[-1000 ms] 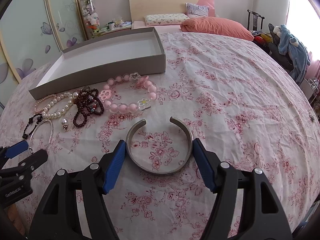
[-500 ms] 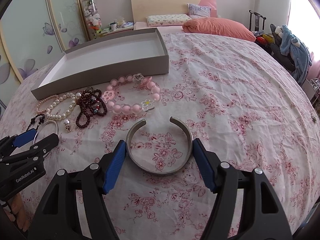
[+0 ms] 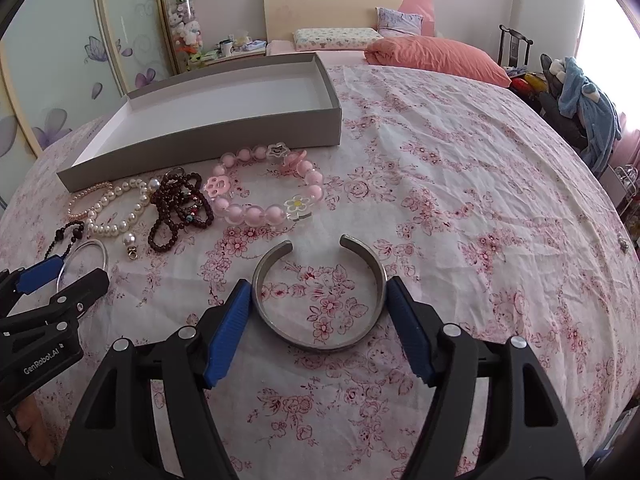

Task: Organize jewelry
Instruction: 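Grasp the silver round bangle with the left gripper while the right gripper holds the cuff, then carry both bangles over the gray tray and open both grippers inside it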

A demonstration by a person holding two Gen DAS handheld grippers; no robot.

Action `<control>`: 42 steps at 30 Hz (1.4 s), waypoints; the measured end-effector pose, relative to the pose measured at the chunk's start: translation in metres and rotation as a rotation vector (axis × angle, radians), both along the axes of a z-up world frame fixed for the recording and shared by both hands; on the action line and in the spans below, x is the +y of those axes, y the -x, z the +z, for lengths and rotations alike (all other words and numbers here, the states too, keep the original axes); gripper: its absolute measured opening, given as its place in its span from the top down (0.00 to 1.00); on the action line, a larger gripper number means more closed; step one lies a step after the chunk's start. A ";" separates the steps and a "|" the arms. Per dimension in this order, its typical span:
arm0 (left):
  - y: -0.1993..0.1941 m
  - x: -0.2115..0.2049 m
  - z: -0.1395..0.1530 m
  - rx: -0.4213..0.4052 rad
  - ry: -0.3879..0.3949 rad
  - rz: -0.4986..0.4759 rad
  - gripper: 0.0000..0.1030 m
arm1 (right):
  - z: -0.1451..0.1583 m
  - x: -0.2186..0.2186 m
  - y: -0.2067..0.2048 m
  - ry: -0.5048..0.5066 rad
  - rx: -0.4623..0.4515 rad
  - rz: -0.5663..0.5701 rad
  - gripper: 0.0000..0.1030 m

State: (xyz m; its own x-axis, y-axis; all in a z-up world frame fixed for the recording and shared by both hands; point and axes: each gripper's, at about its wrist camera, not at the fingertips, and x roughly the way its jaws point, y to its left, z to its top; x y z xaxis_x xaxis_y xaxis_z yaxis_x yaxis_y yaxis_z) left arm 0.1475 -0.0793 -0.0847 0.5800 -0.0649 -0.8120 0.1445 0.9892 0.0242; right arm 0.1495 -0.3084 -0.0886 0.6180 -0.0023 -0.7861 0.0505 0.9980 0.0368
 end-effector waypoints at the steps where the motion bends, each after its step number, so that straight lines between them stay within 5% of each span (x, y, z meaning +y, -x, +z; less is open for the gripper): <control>1: 0.000 0.000 0.000 -0.003 0.003 0.001 0.34 | 0.000 0.001 0.000 0.002 0.000 0.001 0.34; 19: 0.017 0.017 0.002 -0.020 0.036 -0.002 0.34 | 0.000 0.012 0.002 0.005 -0.014 0.060 0.35; 32: 0.035 0.030 0.043 -0.170 0.067 0.018 0.34 | 0.055 0.031 0.023 -0.006 -0.259 0.104 0.35; 42: 0.015 0.043 0.091 -0.320 0.038 0.060 0.34 | 0.090 0.029 0.000 -0.030 -0.404 0.098 0.34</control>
State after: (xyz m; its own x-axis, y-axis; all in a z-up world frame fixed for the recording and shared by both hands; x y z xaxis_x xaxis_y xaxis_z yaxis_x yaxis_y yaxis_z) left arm 0.1323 -0.0362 0.0061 0.8089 -0.0501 -0.5858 0.0775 0.9968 0.0217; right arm 0.1493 -0.2792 0.0019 0.8732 0.0907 -0.4788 -0.0687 0.9956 0.0632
